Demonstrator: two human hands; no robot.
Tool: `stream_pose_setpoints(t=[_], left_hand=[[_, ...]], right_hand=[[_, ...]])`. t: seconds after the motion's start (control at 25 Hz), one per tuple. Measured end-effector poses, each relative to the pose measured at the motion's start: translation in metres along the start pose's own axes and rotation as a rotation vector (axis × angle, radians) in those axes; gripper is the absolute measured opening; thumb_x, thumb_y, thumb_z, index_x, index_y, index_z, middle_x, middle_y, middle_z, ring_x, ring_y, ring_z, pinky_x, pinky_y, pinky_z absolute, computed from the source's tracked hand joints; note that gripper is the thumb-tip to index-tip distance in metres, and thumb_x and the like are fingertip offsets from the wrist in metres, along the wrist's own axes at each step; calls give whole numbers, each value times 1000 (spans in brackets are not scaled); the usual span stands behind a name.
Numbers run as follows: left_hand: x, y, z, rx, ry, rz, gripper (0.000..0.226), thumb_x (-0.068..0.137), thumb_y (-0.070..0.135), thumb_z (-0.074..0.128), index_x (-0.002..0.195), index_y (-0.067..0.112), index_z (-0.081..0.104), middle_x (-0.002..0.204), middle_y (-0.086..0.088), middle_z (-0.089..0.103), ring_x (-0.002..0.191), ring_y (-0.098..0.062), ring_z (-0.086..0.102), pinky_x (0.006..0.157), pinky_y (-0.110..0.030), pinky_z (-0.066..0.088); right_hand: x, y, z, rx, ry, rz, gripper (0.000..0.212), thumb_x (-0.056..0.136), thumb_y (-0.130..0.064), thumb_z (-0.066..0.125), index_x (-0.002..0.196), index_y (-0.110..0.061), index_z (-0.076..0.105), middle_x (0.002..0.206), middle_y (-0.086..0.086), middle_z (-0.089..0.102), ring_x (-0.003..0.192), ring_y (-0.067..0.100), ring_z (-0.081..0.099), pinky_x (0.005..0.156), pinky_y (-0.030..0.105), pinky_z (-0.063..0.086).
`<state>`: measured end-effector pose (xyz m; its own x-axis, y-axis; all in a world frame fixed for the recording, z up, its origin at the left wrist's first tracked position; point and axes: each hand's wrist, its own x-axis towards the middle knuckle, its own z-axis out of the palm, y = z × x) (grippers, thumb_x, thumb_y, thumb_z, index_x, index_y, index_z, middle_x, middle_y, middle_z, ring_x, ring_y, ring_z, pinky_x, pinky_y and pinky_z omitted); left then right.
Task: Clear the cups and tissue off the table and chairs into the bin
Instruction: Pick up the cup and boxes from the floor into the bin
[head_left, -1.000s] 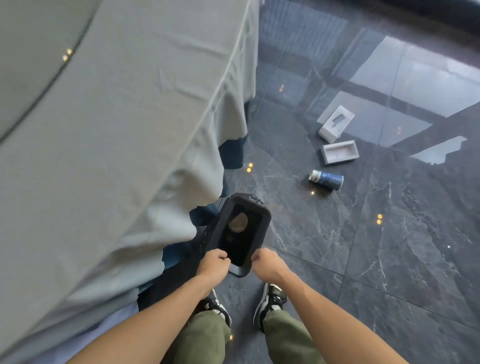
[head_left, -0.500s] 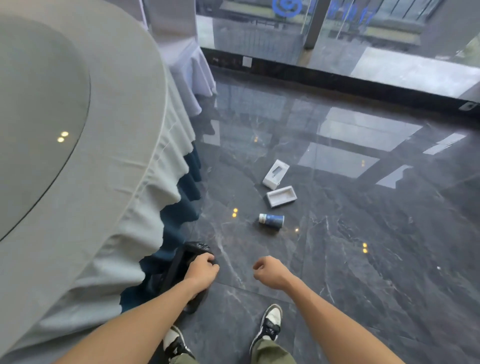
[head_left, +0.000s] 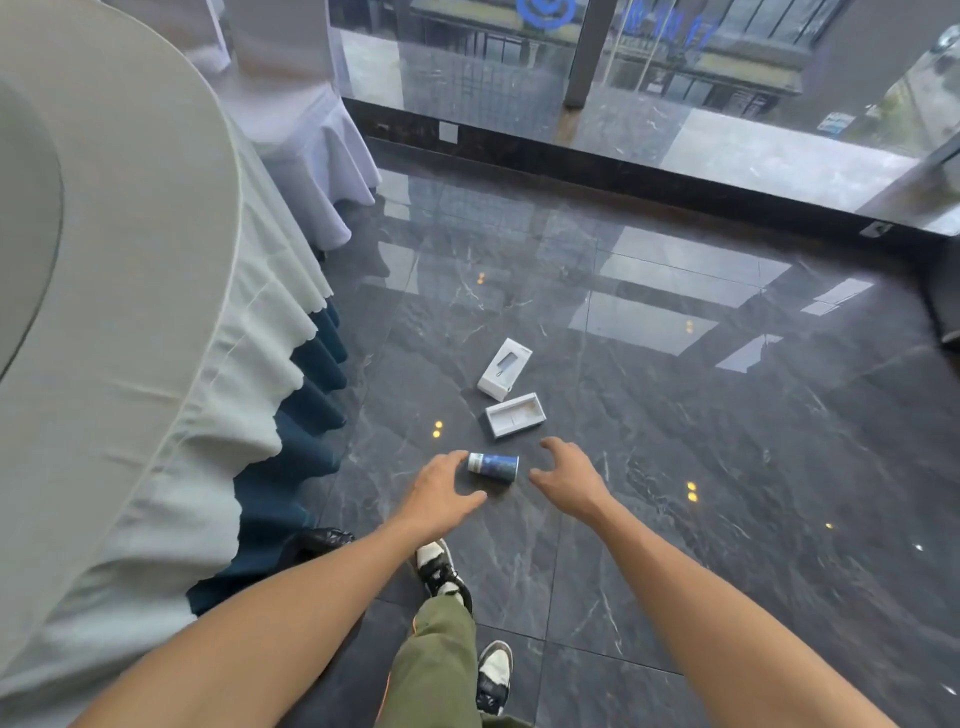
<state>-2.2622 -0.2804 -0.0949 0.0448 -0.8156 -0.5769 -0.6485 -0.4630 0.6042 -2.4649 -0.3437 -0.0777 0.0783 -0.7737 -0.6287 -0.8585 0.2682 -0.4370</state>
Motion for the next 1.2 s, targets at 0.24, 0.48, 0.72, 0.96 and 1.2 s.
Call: stream_pose_setpoints(t=[0.24,0.48,0.72,0.96,1.2], left_hand=[[118,17,-8,126,-10,92,88,82,42,81,156,17,41,156,-4,46,145,-27,44,119,-41,36],[212,-6,13,111,-31,25,84,85,35,79,157,15,40,157,-7,47,145,-26,45,119,-37,36],[330,-62,95,146,-10,-23,85,84,38,80,157,17,41,159,-6,45,147,-25,42,120,-40,34],[462,-144,211,212,-115,-51,84,81,41,79,155,22,43,147,-6,51,138,-28,49,114,-38,39],[559,-226,322,405,-319,39,95,77,49,81,157,25,37,150,-4,47,141,-27,44,115,-39,34]], right_hand=[[97,-3,-28,-1,162,-13,59,92,-25,64,148,-15,46,149,10,45,132,31,50,106,39,43],[194,21,-12,-241,113,-46,72,93,-34,64,157,-22,32,165,13,27,151,40,22,120,51,28],[342,97,50,-498,-43,-112,84,91,-43,63,160,-28,17,172,12,1,157,40,-3,124,60,10],[501,181,139,-523,-84,-137,77,91,-26,64,156,-20,24,166,15,16,153,42,17,118,55,32],[627,254,226,-569,-100,-214,60,89,-18,61,146,-17,42,142,8,49,135,34,43,108,49,43]])
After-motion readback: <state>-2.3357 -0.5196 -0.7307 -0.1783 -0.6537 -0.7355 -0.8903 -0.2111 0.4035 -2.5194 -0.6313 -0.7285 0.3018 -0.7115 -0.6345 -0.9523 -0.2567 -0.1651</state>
